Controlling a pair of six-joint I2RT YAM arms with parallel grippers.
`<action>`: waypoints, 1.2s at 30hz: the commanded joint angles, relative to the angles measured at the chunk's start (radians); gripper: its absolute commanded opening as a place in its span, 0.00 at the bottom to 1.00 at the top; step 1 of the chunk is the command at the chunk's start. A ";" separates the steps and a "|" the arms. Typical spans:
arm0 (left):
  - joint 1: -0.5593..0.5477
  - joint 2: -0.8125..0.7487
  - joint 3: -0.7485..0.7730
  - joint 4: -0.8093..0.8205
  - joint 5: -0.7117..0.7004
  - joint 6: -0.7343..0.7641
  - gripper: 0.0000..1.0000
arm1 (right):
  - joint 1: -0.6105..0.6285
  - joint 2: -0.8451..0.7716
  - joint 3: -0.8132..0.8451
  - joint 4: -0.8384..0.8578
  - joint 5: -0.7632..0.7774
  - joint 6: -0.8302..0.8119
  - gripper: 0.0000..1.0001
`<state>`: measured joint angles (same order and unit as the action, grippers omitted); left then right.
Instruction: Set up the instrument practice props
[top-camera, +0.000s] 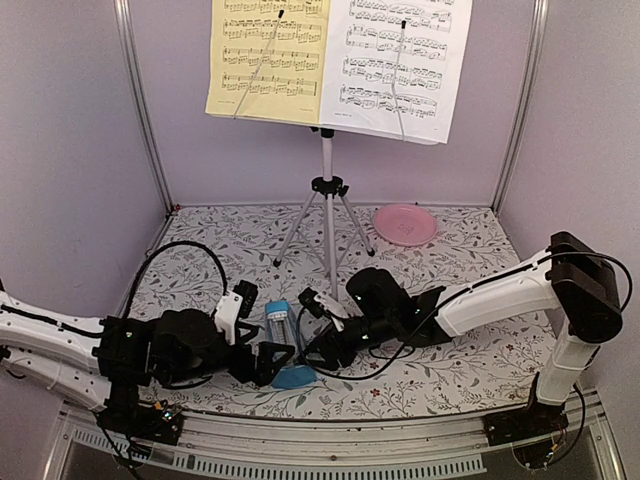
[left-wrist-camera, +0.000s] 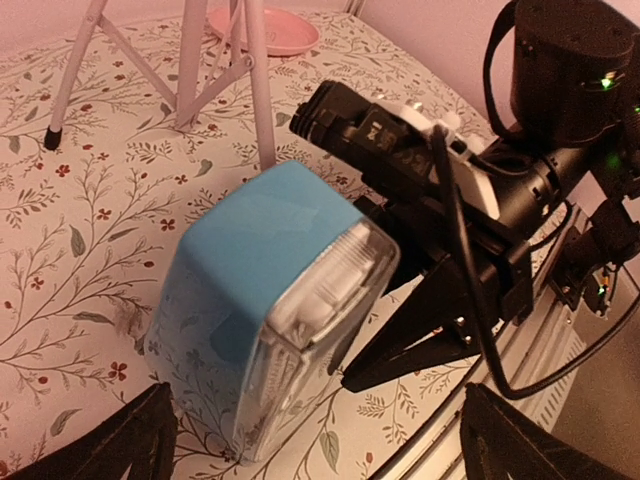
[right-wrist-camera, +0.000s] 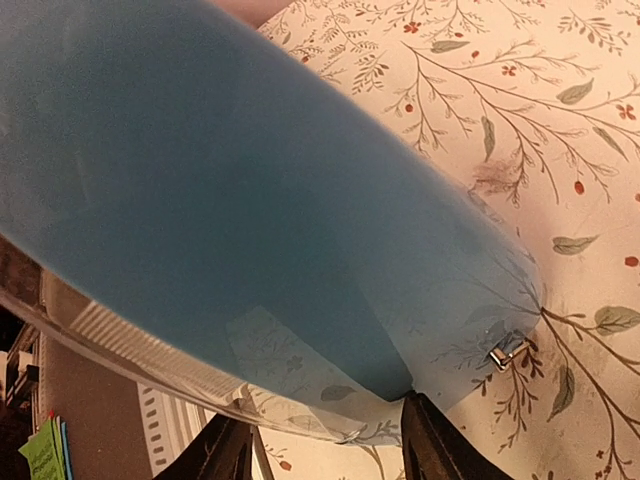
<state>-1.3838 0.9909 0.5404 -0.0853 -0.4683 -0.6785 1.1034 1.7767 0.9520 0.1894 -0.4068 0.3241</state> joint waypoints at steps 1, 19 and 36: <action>-0.015 0.077 0.070 -0.055 -0.117 -0.041 0.99 | 0.025 0.028 0.055 0.051 -0.063 -0.031 0.53; 0.061 0.228 0.179 -0.174 -0.258 -0.168 0.99 | -0.019 -0.181 -0.157 0.129 0.003 -0.006 0.61; 0.140 0.212 0.109 -0.005 -0.086 0.053 0.82 | -0.034 -0.233 -0.232 0.137 0.108 0.019 0.64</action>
<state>-1.2575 1.2469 0.6769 -0.1078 -0.6243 -0.7128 1.0721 1.5753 0.7261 0.3004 -0.3218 0.3401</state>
